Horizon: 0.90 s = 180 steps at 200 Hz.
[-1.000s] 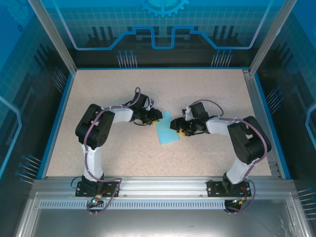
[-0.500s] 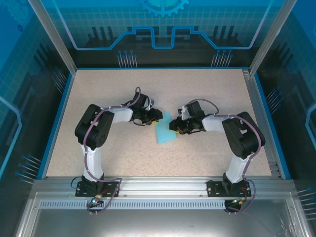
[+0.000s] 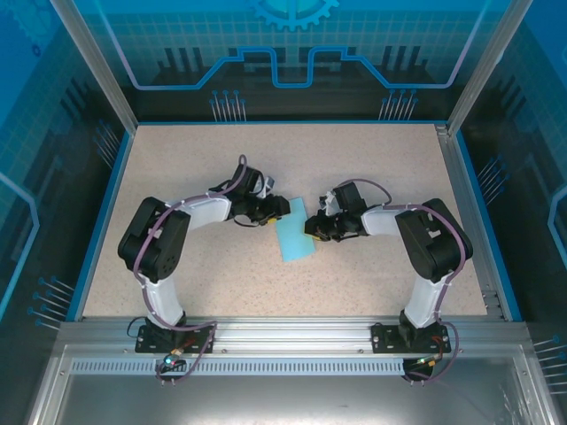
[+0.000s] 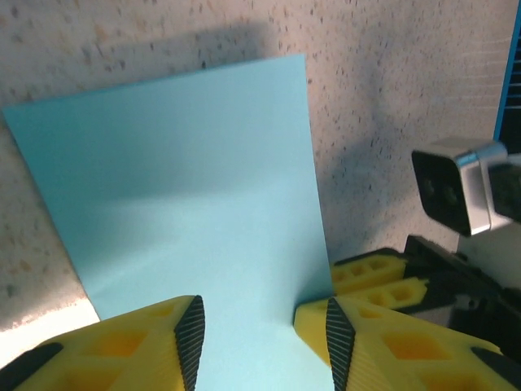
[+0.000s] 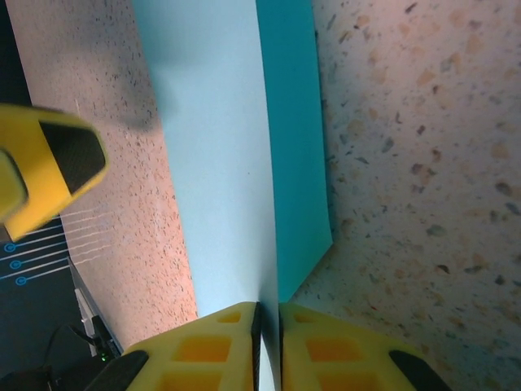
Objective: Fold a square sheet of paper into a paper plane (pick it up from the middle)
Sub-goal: Third fold the triangle at the center of the table.
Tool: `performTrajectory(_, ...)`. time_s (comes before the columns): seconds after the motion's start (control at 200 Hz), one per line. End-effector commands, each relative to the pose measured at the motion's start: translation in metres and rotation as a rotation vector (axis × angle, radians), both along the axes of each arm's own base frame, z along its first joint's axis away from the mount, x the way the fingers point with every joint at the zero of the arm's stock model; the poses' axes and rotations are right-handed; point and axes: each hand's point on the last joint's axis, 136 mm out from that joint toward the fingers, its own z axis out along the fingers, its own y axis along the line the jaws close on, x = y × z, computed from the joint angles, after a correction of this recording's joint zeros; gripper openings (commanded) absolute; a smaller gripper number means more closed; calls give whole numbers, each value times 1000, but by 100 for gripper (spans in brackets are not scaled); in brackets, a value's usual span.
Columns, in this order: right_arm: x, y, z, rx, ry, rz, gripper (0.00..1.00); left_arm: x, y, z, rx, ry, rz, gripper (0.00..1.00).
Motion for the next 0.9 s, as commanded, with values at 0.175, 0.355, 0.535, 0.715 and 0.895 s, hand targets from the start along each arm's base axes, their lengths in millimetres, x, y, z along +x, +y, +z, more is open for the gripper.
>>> performTrajectory(0.175,-10,3,-10,-31,42,-74,12,-27,-4,-6,-27,49,32,44)
performTrajectory(0.355,-10,8,-7,-21,33,-137,11,-28,-1,-7,-24,50,62,44)
performTrajectory(0.535,-11,6,-5,-65,17,-206,12,-26,-1,-2,-28,43,65,44)
performTrajectory(0.715,-14,-1,-3,-96,11,-230,12,-26,-1,-2,-27,43,66,44)
performTrajectory(0.895,-16,-1,-3,-97,14,-232,12,-24,-2,-1,-34,45,70,43)
